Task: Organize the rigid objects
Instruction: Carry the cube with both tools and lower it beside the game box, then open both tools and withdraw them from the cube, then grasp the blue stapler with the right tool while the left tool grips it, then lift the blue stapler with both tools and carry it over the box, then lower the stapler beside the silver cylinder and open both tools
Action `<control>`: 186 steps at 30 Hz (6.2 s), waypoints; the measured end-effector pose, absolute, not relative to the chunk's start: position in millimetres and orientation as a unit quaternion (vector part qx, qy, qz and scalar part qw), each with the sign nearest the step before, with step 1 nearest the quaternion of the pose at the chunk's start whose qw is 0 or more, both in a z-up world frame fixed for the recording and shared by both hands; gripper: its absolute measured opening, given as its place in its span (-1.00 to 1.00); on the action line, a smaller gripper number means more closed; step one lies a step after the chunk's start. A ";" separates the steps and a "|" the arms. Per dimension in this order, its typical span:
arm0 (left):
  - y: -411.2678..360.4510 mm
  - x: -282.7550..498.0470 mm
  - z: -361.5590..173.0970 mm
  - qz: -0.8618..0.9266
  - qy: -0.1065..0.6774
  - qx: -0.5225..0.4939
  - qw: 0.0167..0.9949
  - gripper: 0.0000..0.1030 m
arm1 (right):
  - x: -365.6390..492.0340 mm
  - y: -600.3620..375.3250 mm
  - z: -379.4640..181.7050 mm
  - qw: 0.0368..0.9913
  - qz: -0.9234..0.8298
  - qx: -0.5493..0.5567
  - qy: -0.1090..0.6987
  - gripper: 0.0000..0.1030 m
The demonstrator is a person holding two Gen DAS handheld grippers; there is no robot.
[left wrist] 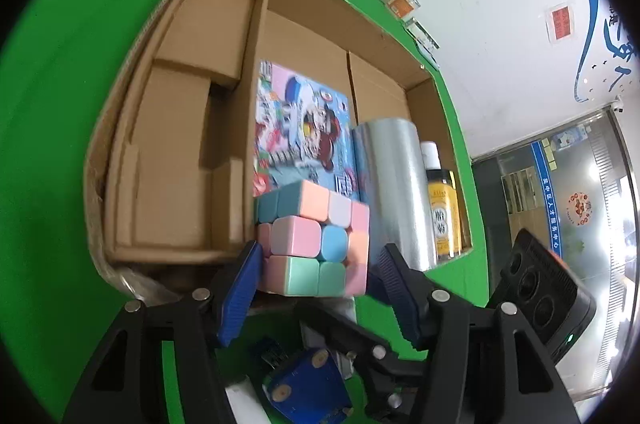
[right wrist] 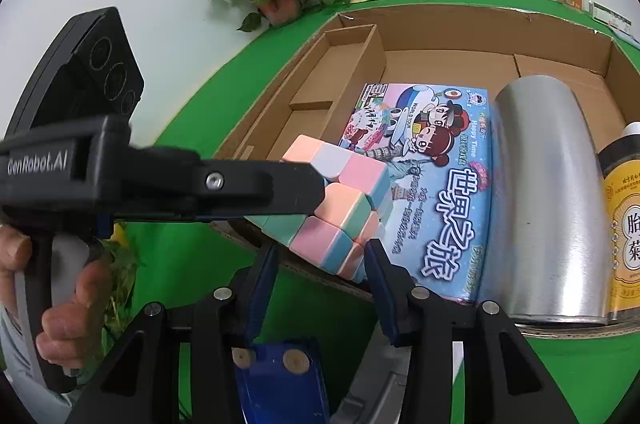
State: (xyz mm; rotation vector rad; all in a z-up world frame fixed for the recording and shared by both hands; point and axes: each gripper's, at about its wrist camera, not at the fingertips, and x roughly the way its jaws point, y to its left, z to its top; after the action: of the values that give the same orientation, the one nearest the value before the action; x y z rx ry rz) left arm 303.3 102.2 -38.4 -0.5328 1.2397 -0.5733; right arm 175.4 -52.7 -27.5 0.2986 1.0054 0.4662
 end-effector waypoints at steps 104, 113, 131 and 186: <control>-27.6 55.8 -53.9 -0.275 0.496 -0.126 0.814 0.99 | -135.5 -239.4 -60.4 0.887 0.047 0.217 0.406 0.68; -35.3 70.1 -72.6 -0.283 0.524 -0.147 0.790 0.99 | -140.9 -175.2 -74.0 0.903 0.042 0.041 0.426 0.25; -42.1 71.0 -85.6 -0.305 0.556 -0.161 0.756 0.96 | -124.9 -188.9 -85.4 0.850 0.124 0.235 0.455 -0.02; 24.1 302.6 -14.3 -0.290 0.565 -0.180 0.751 -0.10 | 195.7 -109.9 -14.7 0.843 0.174 0.230 0.454 -0.22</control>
State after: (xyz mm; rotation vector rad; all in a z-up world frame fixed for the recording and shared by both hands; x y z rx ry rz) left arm 302.6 24.1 -14.3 -0.3938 1.2336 -0.6332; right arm 195.7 -109.9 -14.7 0.4865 0.9579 0.3666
